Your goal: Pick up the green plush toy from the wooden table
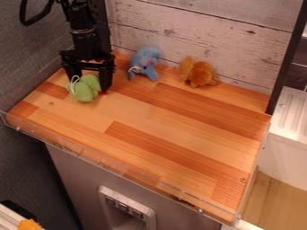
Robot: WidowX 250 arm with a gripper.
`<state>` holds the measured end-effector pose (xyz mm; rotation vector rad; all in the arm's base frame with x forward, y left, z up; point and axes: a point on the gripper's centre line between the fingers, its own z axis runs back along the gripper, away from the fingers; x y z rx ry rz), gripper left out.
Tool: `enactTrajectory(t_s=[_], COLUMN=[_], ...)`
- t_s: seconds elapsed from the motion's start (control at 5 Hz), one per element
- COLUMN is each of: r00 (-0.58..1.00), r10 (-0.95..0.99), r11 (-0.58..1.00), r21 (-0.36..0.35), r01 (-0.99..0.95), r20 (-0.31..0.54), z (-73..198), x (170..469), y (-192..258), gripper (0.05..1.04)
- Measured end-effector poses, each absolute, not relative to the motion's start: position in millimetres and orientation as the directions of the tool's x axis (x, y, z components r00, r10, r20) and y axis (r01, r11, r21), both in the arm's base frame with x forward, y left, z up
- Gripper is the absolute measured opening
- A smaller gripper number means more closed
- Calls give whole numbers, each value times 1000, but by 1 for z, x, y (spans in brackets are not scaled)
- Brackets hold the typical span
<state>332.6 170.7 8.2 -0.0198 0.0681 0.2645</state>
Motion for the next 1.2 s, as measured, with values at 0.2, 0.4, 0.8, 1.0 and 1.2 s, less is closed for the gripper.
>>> enactTrajectory(t_s=[0.2,0.4,0.8,1.0,1.2], r00=[979,986,983,975,982], r10=[196,157,178,215,150], r11=[980,987,984,976,987], r21=[-12,-15,-20,-23,-41], r01=[-197,-158,-179,-216,-156], r20=[-64,-56,-50,-61,-111], z=[10,9,9,10,14], x=[336,341,349,353,350], y=[170,171,173,171,162], gripper=[752,648,621,620,620])
